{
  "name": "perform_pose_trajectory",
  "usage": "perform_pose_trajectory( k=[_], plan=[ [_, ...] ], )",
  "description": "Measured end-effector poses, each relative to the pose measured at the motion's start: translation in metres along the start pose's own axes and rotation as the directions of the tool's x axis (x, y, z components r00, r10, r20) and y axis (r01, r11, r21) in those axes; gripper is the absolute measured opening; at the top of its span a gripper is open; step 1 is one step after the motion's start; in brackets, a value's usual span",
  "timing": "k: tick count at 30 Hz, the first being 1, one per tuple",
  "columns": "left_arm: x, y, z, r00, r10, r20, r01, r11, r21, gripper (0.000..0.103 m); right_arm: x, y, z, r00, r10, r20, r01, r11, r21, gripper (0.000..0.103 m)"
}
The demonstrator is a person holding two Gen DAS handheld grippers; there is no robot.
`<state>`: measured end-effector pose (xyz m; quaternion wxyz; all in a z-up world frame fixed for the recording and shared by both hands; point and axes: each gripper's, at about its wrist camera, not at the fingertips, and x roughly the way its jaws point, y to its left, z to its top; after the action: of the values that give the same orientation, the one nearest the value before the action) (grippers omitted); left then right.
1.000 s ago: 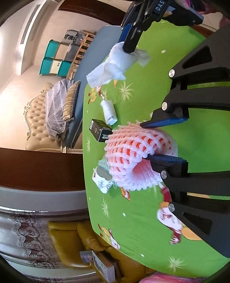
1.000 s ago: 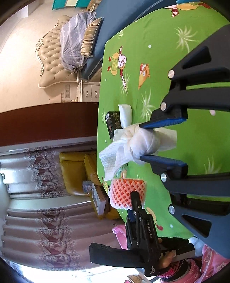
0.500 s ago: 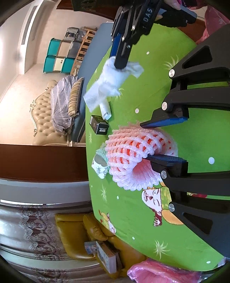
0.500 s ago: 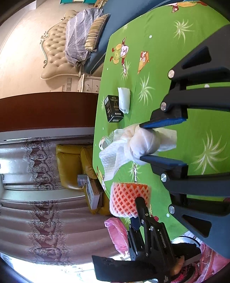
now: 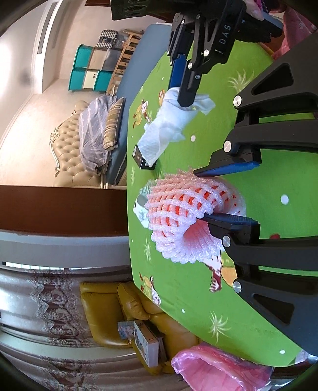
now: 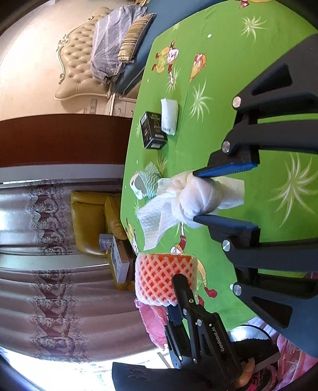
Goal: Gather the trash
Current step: 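Carry fruit net and tissue to the pink bin and release both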
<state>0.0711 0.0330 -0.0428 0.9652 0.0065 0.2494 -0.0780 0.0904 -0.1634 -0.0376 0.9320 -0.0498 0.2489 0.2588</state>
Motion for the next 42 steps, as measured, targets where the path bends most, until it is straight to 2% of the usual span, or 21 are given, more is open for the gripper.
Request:
perform_pose_trajectory(
  k=[13,21,32,42],
  plan=[
    [-0.021,0.049,-0.014,0.997,0.082,0.013,-0.081,0.992,-0.096,0.028,0.031,0.053,0.020,0.997,0.067,-0.027,-0.070,0.990,-0.119,0.030],
    [-0.045,0.085,-0.027,0.984,0.178,0.029,-0.173,0.976,-0.135,0.028,0.057,0.090,0.029,0.991,0.118,-0.055,-0.126,0.977,-0.172,0.030],
    [-0.087,0.150,-0.037,0.943,0.329,0.060,-0.310,0.927,-0.213,0.028,0.098,0.149,0.044,0.972,0.208,-0.113,-0.229,0.947,-0.226,0.030],
    [-0.117,0.204,-0.037,0.901,0.428,0.064,-0.403,0.884,-0.238,0.028,0.127,0.217,0.064,0.949,0.283,-0.136,-0.313,0.895,-0.317,0.030]
  ],
)
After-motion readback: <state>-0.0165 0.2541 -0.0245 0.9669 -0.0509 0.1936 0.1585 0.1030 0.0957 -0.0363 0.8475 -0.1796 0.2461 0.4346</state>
